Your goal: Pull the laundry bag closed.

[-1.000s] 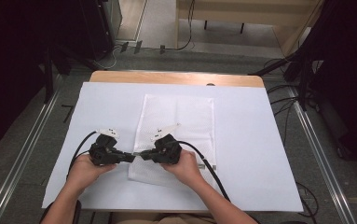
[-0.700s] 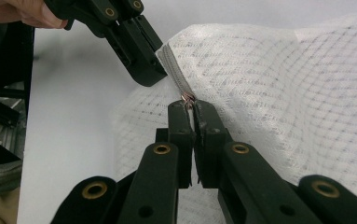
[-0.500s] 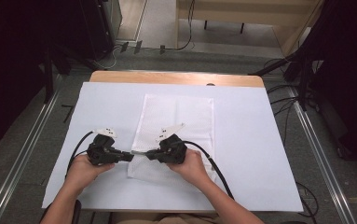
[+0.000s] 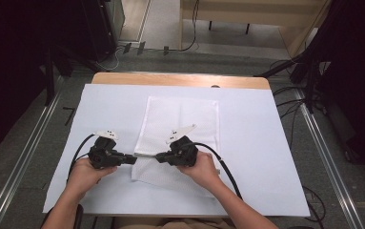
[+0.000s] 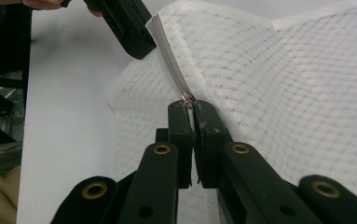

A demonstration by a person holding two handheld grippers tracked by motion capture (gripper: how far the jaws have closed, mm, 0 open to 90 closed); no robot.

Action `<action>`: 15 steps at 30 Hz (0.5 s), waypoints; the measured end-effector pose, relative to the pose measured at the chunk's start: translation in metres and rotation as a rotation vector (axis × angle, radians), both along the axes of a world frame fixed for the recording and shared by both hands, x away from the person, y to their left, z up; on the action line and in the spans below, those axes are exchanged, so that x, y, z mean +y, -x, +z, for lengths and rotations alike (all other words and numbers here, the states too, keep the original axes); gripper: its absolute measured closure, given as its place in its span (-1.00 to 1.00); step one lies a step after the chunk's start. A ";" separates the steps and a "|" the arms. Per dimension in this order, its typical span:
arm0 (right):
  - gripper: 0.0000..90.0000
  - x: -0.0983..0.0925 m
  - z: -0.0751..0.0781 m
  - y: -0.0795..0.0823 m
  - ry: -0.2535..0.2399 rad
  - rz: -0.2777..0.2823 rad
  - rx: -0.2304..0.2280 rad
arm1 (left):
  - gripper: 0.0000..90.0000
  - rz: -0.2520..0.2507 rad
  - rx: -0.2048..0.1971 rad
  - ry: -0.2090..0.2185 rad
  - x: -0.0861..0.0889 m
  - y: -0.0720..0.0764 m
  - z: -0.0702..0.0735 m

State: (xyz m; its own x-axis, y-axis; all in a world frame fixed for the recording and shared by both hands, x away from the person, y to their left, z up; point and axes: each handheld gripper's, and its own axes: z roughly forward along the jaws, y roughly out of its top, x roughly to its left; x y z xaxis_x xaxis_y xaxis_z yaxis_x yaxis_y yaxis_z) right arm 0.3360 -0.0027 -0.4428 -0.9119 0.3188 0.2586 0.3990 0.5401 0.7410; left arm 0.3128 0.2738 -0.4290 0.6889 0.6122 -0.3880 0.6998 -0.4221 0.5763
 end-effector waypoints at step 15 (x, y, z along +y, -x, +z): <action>0.96 -0.009 0.002 0.000 0.011 0.002 0.002 | 0.99 0.003 0.036 0.025 0.000 -0.001 0.001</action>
